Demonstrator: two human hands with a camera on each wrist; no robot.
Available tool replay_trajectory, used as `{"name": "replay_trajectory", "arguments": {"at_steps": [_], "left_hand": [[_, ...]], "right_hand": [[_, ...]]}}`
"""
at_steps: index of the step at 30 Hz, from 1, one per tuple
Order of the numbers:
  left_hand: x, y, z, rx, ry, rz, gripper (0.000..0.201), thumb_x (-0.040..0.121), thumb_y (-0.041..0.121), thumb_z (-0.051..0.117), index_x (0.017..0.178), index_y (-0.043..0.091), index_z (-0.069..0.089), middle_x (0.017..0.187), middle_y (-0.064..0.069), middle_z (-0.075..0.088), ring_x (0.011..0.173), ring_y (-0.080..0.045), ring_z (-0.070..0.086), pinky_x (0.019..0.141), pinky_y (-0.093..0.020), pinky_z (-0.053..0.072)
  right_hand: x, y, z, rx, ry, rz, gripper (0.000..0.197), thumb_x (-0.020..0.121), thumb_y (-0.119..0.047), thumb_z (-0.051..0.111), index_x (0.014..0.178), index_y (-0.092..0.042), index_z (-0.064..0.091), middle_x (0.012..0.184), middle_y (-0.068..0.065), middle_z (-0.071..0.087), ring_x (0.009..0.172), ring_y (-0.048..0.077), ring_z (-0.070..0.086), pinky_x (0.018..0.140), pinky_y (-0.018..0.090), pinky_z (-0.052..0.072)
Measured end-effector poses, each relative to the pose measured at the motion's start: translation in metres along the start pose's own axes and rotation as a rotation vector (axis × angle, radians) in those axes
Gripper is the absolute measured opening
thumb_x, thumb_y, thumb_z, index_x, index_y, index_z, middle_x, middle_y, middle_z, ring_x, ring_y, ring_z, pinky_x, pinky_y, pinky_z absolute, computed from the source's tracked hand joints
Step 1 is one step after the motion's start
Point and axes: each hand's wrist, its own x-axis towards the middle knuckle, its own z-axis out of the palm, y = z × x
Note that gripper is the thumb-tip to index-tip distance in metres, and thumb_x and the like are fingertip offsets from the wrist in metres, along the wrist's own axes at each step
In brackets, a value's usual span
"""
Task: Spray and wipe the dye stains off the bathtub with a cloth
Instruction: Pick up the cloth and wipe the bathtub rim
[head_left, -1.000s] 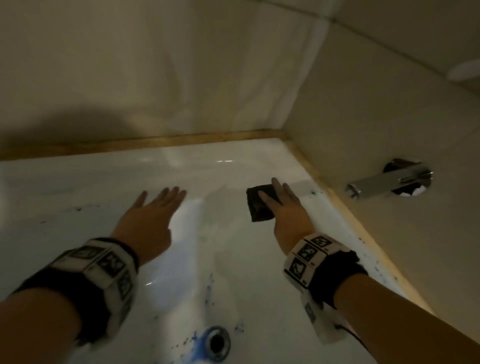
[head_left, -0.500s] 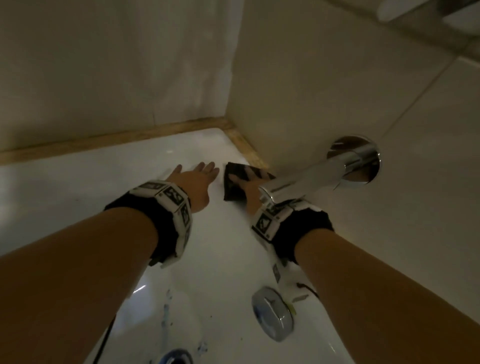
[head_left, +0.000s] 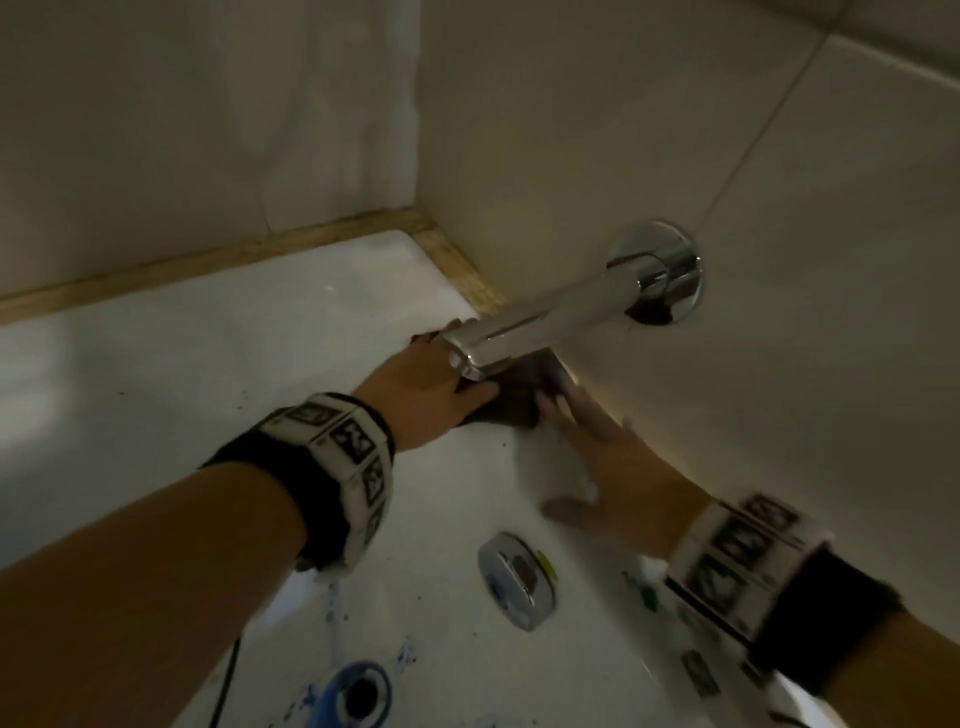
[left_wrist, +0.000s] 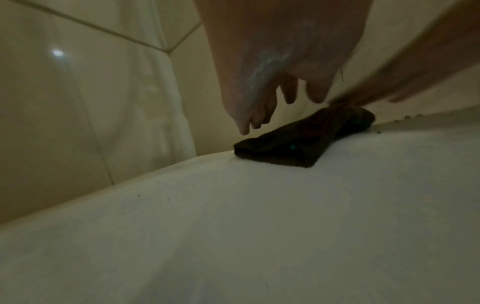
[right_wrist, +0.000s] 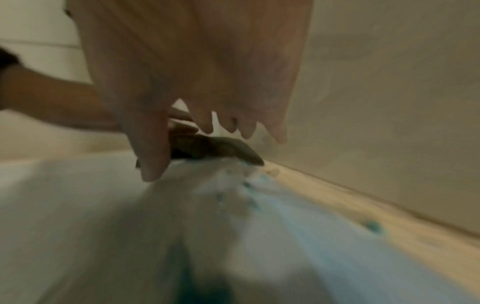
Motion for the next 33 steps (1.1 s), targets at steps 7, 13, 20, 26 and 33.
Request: {"name": "replay_trajectory", "arguments": {"at_steps": [7,13,20,26,33], "left_hand": [[0.023,0.004,0.023,0.264,-0.126,-0.089,0.064,0.088,0.060,0.042,0.145,0.043,0.018,0.157,0.003,0.007,0.144,-0.023,0.012,0.117,-0.040,0.015],[-0.005,0.035,0.046,0.334,-0.064,-0.027,0.059,0.091,0.049,0.045,0.145,0.038,0.024,0.155,-0.007,0.015,0.142,-0.027,0.014,0.113,-0.044,0.023],[-0.064,0.074,0.073,0.312,-0.104,0.132,0.049,0.094,0.030,0.046,0.141,0.035,0.034,0.149,-0.004,0.027,0.136,-0.022,0.030,0.105,-0.036,0.036],[-0.055,0.040,0.007,0.076,0.281,0.092,0.052,0.083,0.042,0.044,0.128,0.020,0.056,0.122,-0.010,0.063,0.108,-0.029,0.061,0.094,-0.034,0.045],[0.029,-0.009,-0.058,0.264,0.305,-0.163,0.051,0.092,0.013,0.050,0.141,0.017,0.040,0.135,-0.018,0.049,0.122,-0.035,0.046,0.104,-0.040,0.036]], "right_hand": [[-0.031,0.002,0.010,-0.020,-0.177,0.038,0.075,0.096,-0.036,0.044,0.148,-0.020,-0.008,0.154,-0.001,-0.023,0.144,0.014,-0.012,0.117,0.032,0.010],[-0.063,0.002,0.015,0.026,-0.165,0.229,0.071,0.093,-0.034,0.052,0.149,-0.023,0.011,0.157,-0.005,0.002,0.140,0.021,0.021,0.113,0.032,0.020],[-0.096,-0.001,0.029,0.090,-0.241,0.326,0.071,0.090,-0.035,0.057,0.147,-0.026,0.016,0.150,0.003,0.026,0.135,0.020,0.029,0.109,0.026,0.025],[-0.098,-0.005,0.023,-0.020,-0.226,0.254,0.069,0.095,-0.037,0.047,0.149,-0.024,0.005,0.157,-0.001,0.002,0.141,0.019,0.020,0.109,0.028,0.026],[-0.092,0.009,0.040,-0.055,-0.185,0.204,0.070,0.095,-0.045,0.041,0.148,-0.030,-0.004,0.154,-0.004,-0.016,0.141,0.015,0.020,0.111,0.036,0.029]]}}
